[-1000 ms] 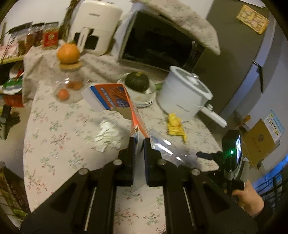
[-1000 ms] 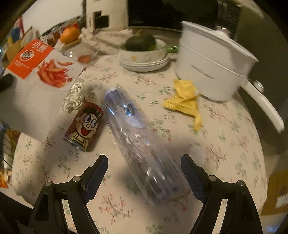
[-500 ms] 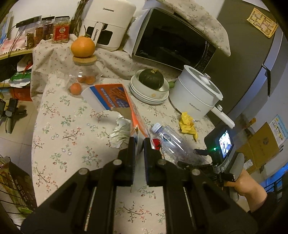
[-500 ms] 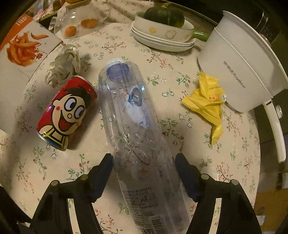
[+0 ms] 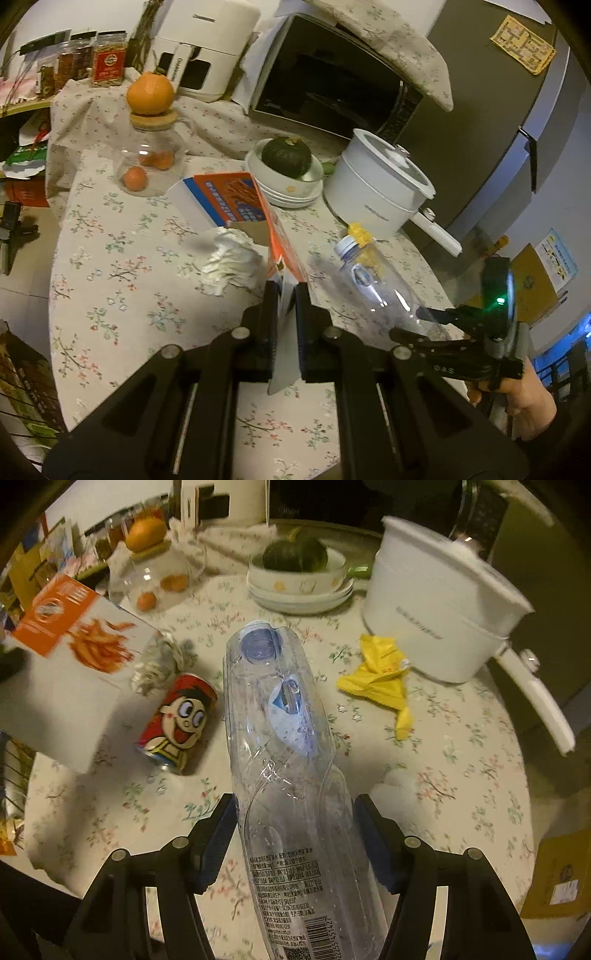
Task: Collect trash
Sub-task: 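Carry the carton and bottle over the white bin with both tools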
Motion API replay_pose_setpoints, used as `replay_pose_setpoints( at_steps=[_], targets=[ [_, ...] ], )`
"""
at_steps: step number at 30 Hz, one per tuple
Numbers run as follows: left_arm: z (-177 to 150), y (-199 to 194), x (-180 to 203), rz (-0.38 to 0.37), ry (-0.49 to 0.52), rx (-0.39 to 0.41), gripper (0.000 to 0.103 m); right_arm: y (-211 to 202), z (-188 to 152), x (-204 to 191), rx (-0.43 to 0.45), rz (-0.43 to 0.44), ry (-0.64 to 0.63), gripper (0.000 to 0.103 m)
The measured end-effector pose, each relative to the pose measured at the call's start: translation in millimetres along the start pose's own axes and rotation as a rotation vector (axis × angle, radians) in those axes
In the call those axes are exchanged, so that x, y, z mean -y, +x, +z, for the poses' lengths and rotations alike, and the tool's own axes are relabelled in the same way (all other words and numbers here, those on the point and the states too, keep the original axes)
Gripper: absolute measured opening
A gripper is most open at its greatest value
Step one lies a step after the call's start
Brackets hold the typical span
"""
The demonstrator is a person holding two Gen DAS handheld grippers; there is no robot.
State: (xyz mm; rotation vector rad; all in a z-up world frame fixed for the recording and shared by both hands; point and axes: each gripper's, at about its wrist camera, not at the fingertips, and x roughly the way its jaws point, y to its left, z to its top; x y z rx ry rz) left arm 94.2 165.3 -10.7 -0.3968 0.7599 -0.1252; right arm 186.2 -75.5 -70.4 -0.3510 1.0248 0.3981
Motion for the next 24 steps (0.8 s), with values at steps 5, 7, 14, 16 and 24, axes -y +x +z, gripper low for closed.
replay_pose_setpoints(
  at_steps=[5,7,14,16,24],
  targets=[
    [-4,3,16,-0.041,0.02,-0.015,0.01,-40,-26,13,0.066,-0.015,0.03,0.066],
    [-6,3,22,-0.047,0.031,-0.018,0.01,-53,-36,22,0.087,-0.022,0.055,0.066],
    [-14,6,52,-0.103,0.09,-0.036,0.01,-86,-75,58,0.154,-0.024,0.162,0.066],
    [-18,8,65,-0.124,0.124,-0.046,0.01,-92,-88,71,0.165,-0.026,0.205,0.066],
    [-37,23,115,-0.198,0.226,-0.104,0.01,-119,-129,111,0.195,-0.033,0.306,0.066]
  ],
)
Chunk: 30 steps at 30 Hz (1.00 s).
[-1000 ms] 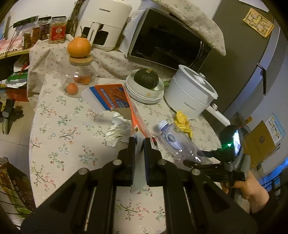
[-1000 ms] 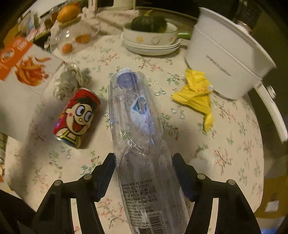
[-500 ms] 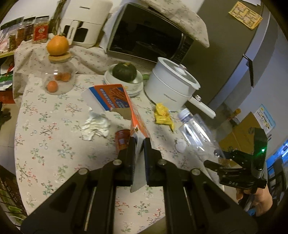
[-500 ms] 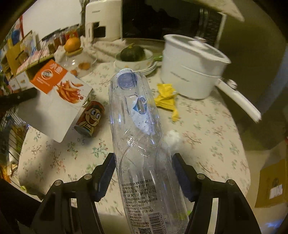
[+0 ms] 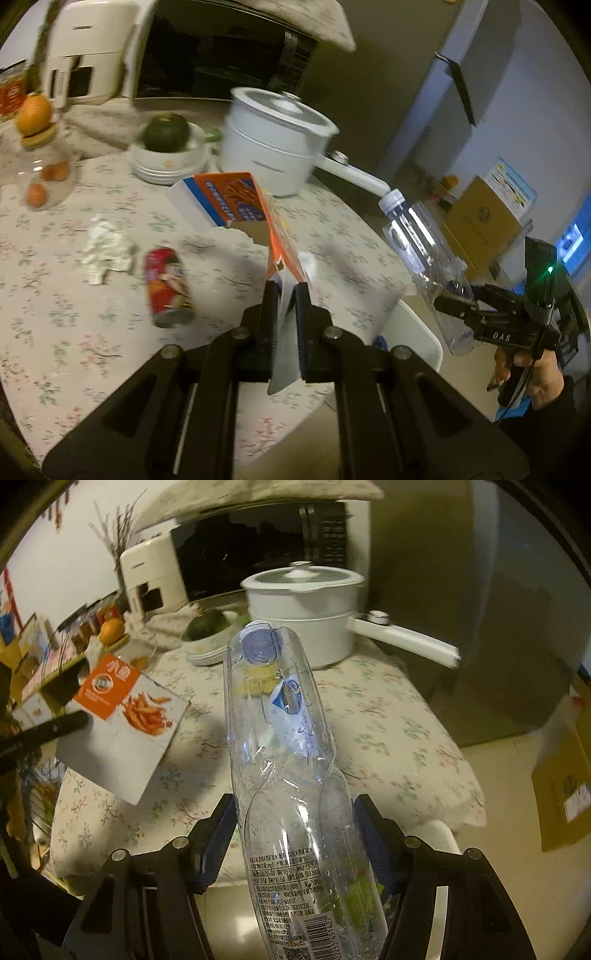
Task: Collect trash
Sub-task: 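Carry the carton and bottle over the white bin with both tools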
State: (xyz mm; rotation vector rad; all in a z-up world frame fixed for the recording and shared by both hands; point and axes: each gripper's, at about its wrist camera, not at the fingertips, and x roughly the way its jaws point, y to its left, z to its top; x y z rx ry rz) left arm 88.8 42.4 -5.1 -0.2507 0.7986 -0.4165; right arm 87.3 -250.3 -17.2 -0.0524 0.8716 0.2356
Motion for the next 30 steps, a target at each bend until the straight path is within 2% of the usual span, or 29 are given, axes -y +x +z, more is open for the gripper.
replay_pose_setpoints(
  at_steps=[10,17,23,30],
  targets=[
    [-20,39,69,-0.124,0.135,-0.077,0.01,-30,-49,62,-0.003,-0.051,0.093,0.066],
    [-47,70,125,-0.189,0.241,-0.175,0.01,-41,-79,100,-0.021,-0.101,0.181,0.066],
    [-66,96,167,-0.22,0.325,-0.235,0.01,-47,-97,121,-0.031,-0.132,0.217,0.066],
    [-80,129,190,-0.221,0.335,-0.287,0.011,-49,-106,134,-0.039,-0.147,0.247,0.066]
  ],
)
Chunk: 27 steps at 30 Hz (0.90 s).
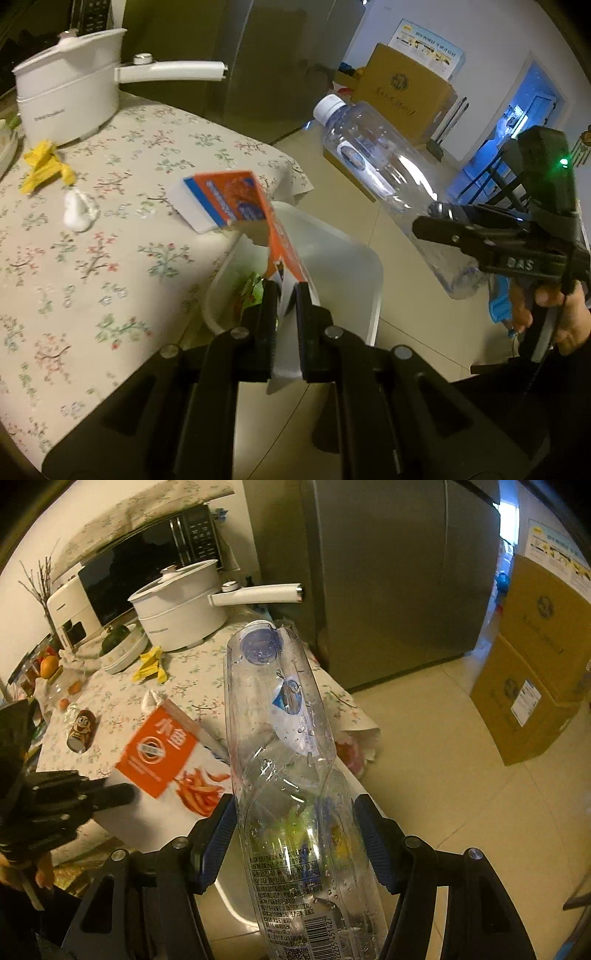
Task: Collect trash
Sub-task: 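Carry the carton and bottle over the white bin with both tools, then open the left tool to drop the carton into the bin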
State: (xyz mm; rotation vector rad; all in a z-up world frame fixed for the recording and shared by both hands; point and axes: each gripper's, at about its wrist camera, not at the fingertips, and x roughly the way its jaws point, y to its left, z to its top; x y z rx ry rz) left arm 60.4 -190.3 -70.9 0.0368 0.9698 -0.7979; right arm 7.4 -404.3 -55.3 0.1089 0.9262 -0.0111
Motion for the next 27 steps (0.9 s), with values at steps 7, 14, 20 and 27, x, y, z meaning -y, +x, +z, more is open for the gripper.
replay_pose_setpoints(
  at_steps=[7,14,20,27],
  targets=[
    [-1,25,14,-0.015,0.054,-0.009,0.019,5,-3,9,-0.02,-0.015,0.019,0.066],
    [-11,43,19,-0.013,0.105,-0.074,0.047,8,-3,10,-0.027,-0.016,0.037,0.067],
    [-9,26,6,-0.018,0.039,-0.055,0.068,8,-2,9,-0.025,-0.018,0.039,0.067],
    [-8,14,-3,-0.06,0.017,-0.048,0.075,11,-2,9,-0.028,-0.018,0.046,0.067]
  ],
)
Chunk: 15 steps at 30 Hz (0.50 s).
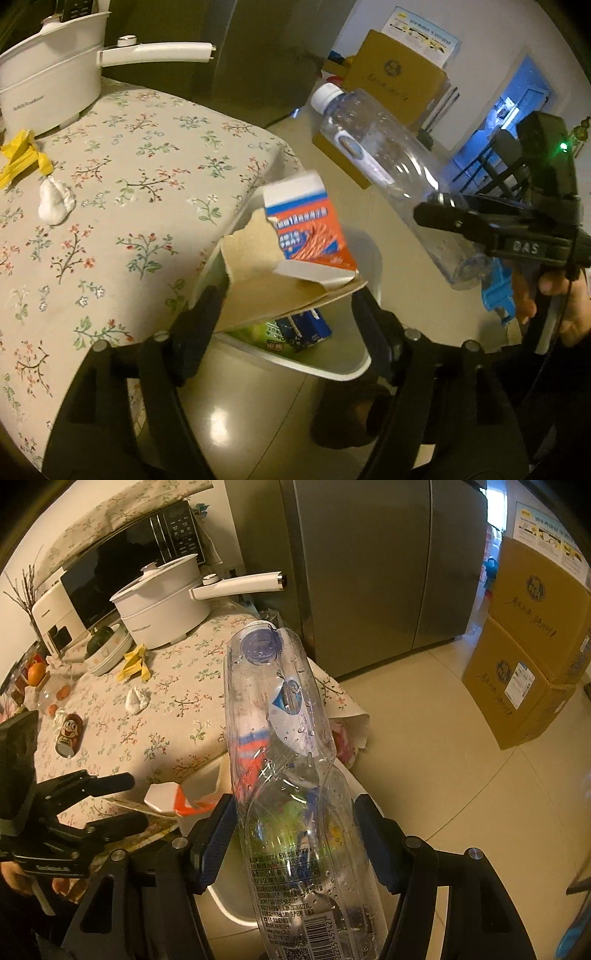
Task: Collect trash
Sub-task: 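Open the left tool to drop the carton into the bin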
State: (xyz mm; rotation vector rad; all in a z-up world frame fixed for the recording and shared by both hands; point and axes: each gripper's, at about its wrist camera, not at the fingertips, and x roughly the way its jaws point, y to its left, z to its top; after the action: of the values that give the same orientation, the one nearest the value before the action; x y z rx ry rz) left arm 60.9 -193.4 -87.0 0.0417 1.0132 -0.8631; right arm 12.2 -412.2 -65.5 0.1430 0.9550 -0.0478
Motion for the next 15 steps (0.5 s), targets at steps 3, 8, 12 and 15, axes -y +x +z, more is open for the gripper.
replay_pose_setpoints(
  at_steps=[3,8,12,15],
  targets=[
    [-2,4,2,-0.001,0.015,-0.02,0.075,0,0,-1,0.002,-0.001,-0.001,0.067],
    [0,0,6,-0.018,0.03,-0.02,0.075,-2,2,-4,0.009,0.005,0.002,0.067],
    [2,-15,3,-0.003,0.009,0.0,0.075,-1,3,-7,0.014,0.013,0.002,0.067],
    [4,-29,-5,0.091,0.015,0.011,0.077,4,4,-8,0.002,0.034,0.018,0.067]
  ],
)
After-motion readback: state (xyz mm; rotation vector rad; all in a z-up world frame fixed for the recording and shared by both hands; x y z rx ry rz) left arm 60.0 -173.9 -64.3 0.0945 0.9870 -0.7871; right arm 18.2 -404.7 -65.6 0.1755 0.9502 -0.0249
